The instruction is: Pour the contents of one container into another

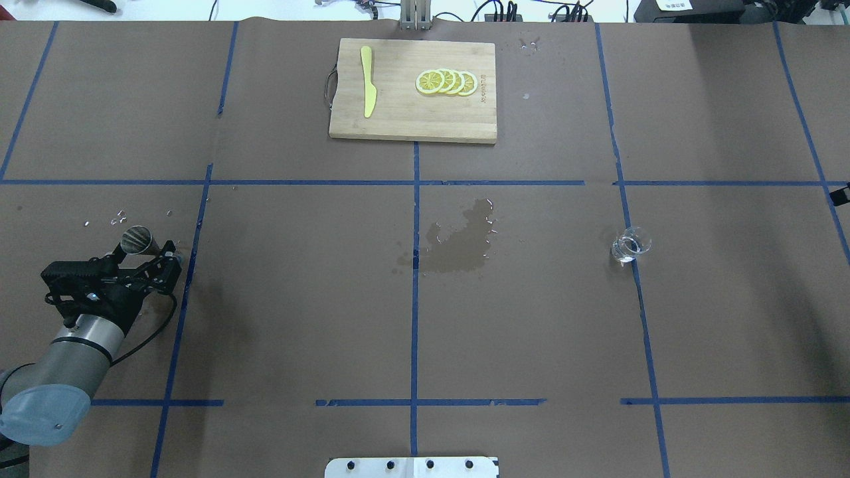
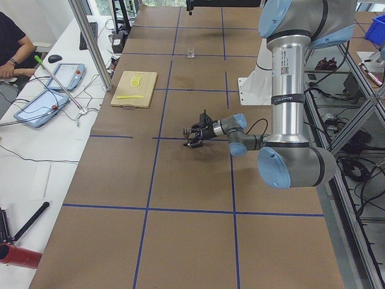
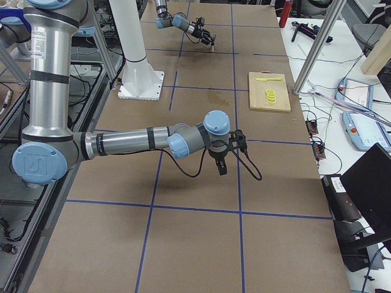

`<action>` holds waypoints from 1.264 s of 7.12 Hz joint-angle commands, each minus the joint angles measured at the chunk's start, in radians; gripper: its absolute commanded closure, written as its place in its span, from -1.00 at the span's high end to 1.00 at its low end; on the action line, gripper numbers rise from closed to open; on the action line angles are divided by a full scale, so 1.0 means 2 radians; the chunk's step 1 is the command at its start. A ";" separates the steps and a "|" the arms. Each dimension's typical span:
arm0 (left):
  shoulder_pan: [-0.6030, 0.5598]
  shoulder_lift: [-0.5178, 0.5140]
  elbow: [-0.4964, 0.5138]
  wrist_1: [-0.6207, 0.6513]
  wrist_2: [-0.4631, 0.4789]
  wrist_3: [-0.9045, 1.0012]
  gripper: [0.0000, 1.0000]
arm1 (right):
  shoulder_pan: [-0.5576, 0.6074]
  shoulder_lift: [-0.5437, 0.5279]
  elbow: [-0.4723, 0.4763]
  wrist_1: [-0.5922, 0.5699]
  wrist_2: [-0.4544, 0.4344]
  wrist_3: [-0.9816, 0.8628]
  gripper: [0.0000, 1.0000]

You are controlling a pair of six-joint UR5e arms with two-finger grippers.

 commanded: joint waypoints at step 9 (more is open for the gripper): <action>0.005 -0.018 0.030 -0.001 0.041 0.000 0.11 | -0.001 0.001 -0.004 0.000 -0.001 0.001 1.00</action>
